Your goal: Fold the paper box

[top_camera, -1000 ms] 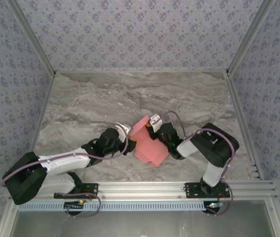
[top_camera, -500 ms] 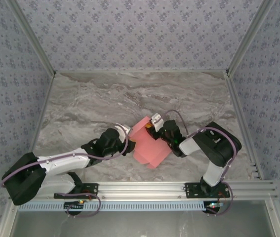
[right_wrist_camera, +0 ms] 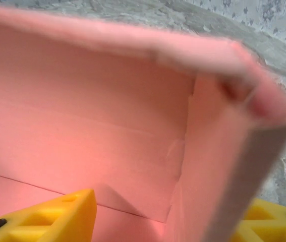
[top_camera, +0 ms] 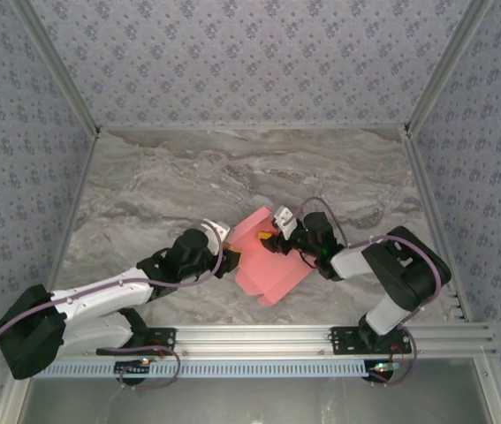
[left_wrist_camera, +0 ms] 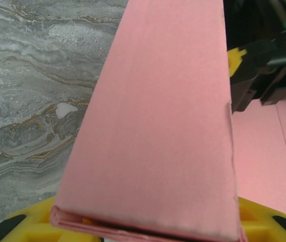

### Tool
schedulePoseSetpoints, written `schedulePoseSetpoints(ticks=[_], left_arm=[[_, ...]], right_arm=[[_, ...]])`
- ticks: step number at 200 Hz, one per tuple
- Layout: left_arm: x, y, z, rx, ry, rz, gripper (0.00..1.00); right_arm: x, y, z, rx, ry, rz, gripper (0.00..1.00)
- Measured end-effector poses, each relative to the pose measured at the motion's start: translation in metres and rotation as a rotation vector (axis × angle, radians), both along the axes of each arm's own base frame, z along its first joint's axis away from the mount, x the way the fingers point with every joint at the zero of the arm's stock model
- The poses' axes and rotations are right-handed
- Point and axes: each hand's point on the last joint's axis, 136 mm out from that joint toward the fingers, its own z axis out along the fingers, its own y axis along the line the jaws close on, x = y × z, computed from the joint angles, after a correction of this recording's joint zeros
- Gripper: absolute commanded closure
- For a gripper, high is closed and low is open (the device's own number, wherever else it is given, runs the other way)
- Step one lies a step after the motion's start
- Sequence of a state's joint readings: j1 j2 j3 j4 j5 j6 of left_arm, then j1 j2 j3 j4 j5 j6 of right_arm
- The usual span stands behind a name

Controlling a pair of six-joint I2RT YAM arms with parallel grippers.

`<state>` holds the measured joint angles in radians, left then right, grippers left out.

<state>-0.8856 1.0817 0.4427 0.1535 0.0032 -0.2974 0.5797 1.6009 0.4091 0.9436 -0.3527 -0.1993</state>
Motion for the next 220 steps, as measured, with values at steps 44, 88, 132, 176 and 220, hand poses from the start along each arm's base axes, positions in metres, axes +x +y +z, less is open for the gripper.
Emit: schedulePoseSetpoints(ticks=[44,88,132,176,220], left_arm=[[-0.001,0.001,-0.002,0.009,0.008,0.0,0.83],[-0.001,0.0,-0.002,0.01,0.014,0.0,0.83],[-0.001,-0.003,-0.007,0.015,0.04,-0.005,0.83],[-0.002,-0.005,-0.008,0.006,0.057,-0.006,0.83],[-0.002,-0.005,-0.008,0.0,0.065,0.002,0.84]], right_arm=[[-0.002,-0.014,0.015,0.018,-0.044,0.0,0.43],[0.004,-0.019,0.021,0.021,-0.067,-0.045,0.48],[0.012,-0.015,0.03,0.033,-0.106,-0.108,0.62],[0.028,-0.009,0.031,0.029,-0.121,-0.172,0.66],[0.034,-0.004,0.026,0.012,-0.122,-0.196,0.68]])
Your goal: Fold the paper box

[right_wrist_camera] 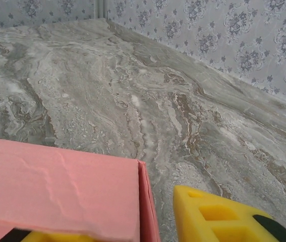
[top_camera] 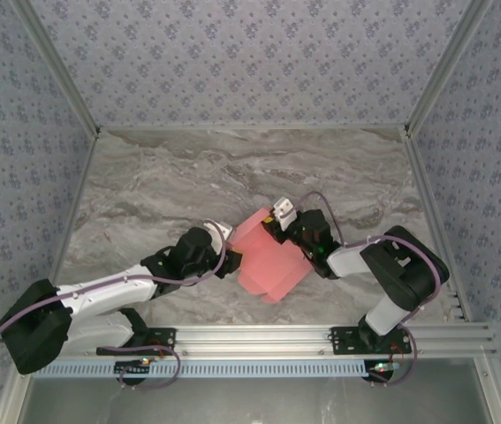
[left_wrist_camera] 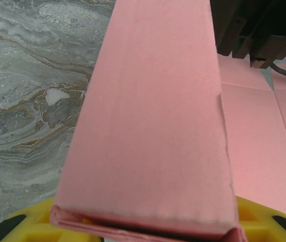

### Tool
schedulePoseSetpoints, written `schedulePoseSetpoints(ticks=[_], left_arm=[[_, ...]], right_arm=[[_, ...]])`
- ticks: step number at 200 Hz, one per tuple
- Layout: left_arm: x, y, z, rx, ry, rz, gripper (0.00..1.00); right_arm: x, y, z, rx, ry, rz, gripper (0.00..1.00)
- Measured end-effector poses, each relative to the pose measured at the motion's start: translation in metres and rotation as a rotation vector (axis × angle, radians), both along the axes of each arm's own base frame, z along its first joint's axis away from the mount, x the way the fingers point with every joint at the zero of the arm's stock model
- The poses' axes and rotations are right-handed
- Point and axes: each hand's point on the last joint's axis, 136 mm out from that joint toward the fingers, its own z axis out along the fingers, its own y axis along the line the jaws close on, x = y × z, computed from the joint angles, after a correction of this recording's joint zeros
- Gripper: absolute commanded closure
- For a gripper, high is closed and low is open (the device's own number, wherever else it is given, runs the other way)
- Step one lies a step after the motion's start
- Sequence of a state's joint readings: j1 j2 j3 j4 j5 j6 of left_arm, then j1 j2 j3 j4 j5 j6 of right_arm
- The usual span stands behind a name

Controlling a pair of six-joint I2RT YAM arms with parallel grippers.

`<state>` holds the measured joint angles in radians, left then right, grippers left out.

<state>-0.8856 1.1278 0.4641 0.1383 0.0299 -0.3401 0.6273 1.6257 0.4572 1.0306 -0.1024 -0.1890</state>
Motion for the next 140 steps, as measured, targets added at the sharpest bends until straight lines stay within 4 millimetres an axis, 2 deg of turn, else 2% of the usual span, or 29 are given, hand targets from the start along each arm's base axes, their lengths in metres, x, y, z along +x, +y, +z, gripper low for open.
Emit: schedulePoseSetpoints(ticks=[12,23,43,83,94,122,140], left_arm=[[0.0,0.0,0.0,-0.003,0.0,0.002,0.84],[0.001,-0.001,0.002,-0.009,-0.004,0.002,0.84],[0.001,0.0,0.002,-0.007,-0.006,0.006,0.84],[0.004,-0.002,0.007,-0.026,-0.022,0.013,0.84],[0.005,-0.002,0.008,-0.026,-0.024,0.015,0.84],[0.005,-0.003,0.007,-0.028,-0.02,0.016,0.84],[0.005,-0.002,0.005,-0.022,-0.017,0.016,0.84]], right_arm=[[0.0,0.001,-0.001,-0.004,-0.003,0.004,0.81],[-0.002,0.003,-0.001,0.004,0.0,0.008,0.89],[0.0,0.005,0.005,0.032,-0.005,0.001,0.91],[0.006,0.003,0.006,0.059,0.0,-0.099,0.83],[0.007,0.002,0.003,0.059,0.001,-0.135,0.76],[0.012,0.0,-0.003,0.065,-0.003,-0.204,0.69],[0.014,0.001,-0.003,0.079,-0.001,-0.21,0.61]])
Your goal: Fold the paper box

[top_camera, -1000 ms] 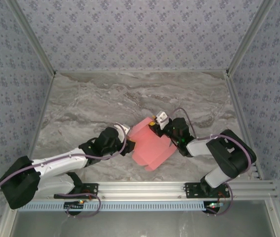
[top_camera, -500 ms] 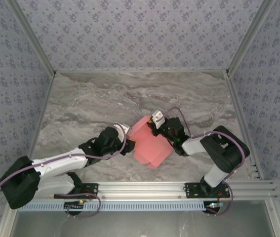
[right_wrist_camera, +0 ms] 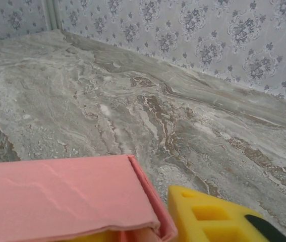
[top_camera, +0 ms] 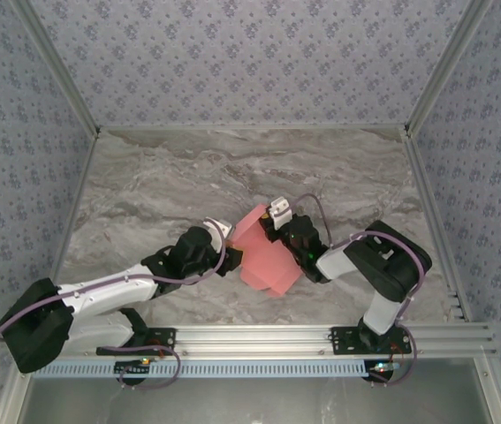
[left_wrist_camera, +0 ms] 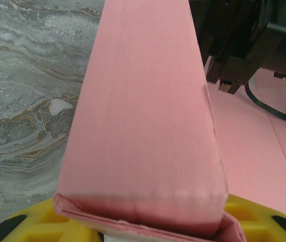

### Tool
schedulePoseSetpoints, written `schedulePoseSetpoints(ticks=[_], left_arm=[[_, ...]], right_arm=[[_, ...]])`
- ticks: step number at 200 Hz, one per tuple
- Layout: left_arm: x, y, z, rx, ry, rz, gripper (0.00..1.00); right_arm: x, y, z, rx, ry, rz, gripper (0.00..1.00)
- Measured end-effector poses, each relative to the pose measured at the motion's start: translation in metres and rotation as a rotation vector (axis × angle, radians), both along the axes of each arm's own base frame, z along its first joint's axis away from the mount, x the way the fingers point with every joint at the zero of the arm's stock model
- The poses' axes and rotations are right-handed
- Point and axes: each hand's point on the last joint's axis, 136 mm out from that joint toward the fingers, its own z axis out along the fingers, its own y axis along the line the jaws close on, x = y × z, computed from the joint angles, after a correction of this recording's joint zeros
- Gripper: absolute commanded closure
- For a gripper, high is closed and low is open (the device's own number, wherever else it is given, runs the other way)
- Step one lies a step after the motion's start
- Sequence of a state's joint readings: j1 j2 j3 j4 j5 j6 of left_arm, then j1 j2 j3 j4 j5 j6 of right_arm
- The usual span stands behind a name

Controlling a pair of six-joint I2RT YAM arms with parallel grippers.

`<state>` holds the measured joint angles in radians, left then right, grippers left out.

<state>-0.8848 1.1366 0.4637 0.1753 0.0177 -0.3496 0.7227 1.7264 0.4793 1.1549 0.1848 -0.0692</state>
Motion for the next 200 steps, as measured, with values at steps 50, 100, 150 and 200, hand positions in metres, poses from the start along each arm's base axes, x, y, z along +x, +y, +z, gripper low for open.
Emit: schedulePoseSetpoints(ticks=[50,100,150,200], left_arm=[[0.0,0.003,-0.003,0.023,-0.001,0.001,0.84],[0.005,0.009,0.0,0.062,-0.04,-0.014,0.84],[0.015,0.016,0.027,0.105,-0.16,-0.109,0.86],[0.001,-0.002,0.051,0.143,-0.274,-0.33,0.9]], right_arm=[[-0.004,-0.005,0.005,-0.013,0.002,0.138,0.48],[-0.035,-0.021,0.016,-0.068,0.02,0.407,0.43],[-0.072,-0.027,0.01,-0.162,0.055,0.611,0.37],[-0.048,-0.062,0.069,-0.284,0.004,0.642,0.35]])
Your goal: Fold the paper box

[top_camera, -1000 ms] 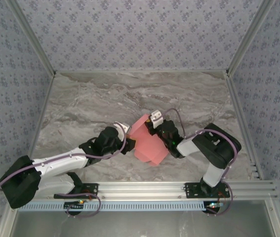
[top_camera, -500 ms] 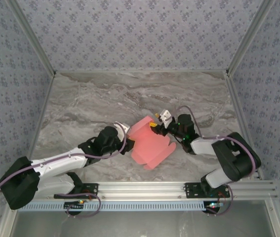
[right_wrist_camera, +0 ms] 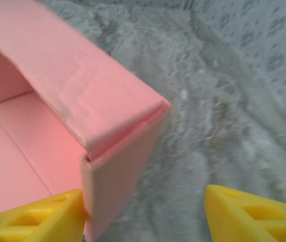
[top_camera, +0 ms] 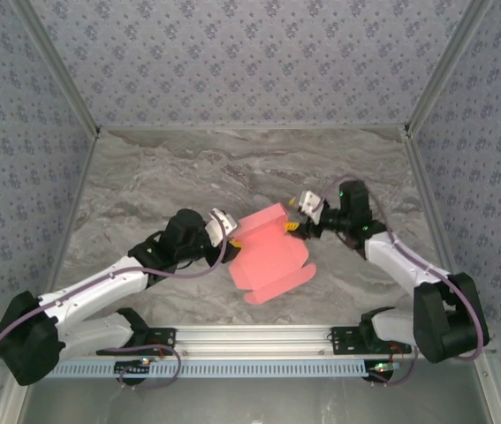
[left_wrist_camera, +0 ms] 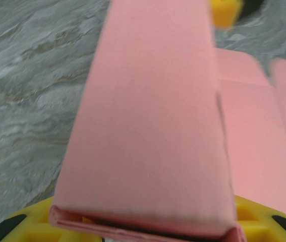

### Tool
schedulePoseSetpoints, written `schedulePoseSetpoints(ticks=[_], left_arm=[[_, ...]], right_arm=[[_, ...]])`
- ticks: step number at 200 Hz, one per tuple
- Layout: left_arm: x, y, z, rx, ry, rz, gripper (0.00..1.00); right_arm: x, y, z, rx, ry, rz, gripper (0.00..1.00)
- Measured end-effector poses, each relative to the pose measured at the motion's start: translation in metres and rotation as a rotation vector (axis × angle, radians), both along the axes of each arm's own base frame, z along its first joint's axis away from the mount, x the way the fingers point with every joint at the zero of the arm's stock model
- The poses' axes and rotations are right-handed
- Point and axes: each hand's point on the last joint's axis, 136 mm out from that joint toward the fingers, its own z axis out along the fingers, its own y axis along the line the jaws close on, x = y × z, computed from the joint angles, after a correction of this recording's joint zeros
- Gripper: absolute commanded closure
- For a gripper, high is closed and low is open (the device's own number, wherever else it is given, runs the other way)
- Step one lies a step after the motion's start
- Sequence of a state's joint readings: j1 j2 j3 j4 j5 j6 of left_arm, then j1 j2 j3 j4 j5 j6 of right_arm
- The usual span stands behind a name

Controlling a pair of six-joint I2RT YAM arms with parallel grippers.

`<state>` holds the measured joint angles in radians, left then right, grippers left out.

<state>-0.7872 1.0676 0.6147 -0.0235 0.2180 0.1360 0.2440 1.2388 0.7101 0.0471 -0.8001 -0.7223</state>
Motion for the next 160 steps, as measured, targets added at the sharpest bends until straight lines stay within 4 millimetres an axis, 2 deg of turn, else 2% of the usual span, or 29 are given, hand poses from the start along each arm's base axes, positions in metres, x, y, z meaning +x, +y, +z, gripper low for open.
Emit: schedulePoseSetpoints(ticks=[15,30,54,77,82,95,134,160], left_arm=[[-0.003,-0.002,0.001,0.003,-0.011,-0.035,0.9],[-0.009,-0.005,0.0,0.009,-0.013,-0.081,0.9],[-0.014,-0.005,-0.004,0.028,-0.011,-0.117,0.9],[-0.018,-0.002,-0.015,0.07,0.013,-0.135,0.9],[-0.019,-0.002,-0.017,0.077,0.017,-0.139,0.9],[-0.019,-0.001,-0.021,0.091,0.021,-0.141,0.9],[-0.013,0.001,-0.02,0.106,0.0,-0.117,0.9],[-0.012,-0.001,-0.017,0.084,-0.01,-0.122,0.9]], right_arm=[[0.0,-0.009,0.023,-0.004,-0.014,0.04,0.34],[-0.01,-0.011,0.03,-0.008,-0.004,0.088,0.33],[-0.04,-0.003,0.011,-0.05,0.106,0.208,0.33],[-0.057,-0.002,-0.01,-0.091,0.183,0.278,0.28],[-0.061,-0.002,-0.012,-0.097,0.195,0.288,0.2],[-0.069,-0.002,-0.016,-0.11,0.217,0.309,0.19],[-0.079,-0.001,-0.022,-0.14,0.239,0.337,0.19],[-0.08,0.0,-0.037,-0.205,0.264,0.336,0.19]])
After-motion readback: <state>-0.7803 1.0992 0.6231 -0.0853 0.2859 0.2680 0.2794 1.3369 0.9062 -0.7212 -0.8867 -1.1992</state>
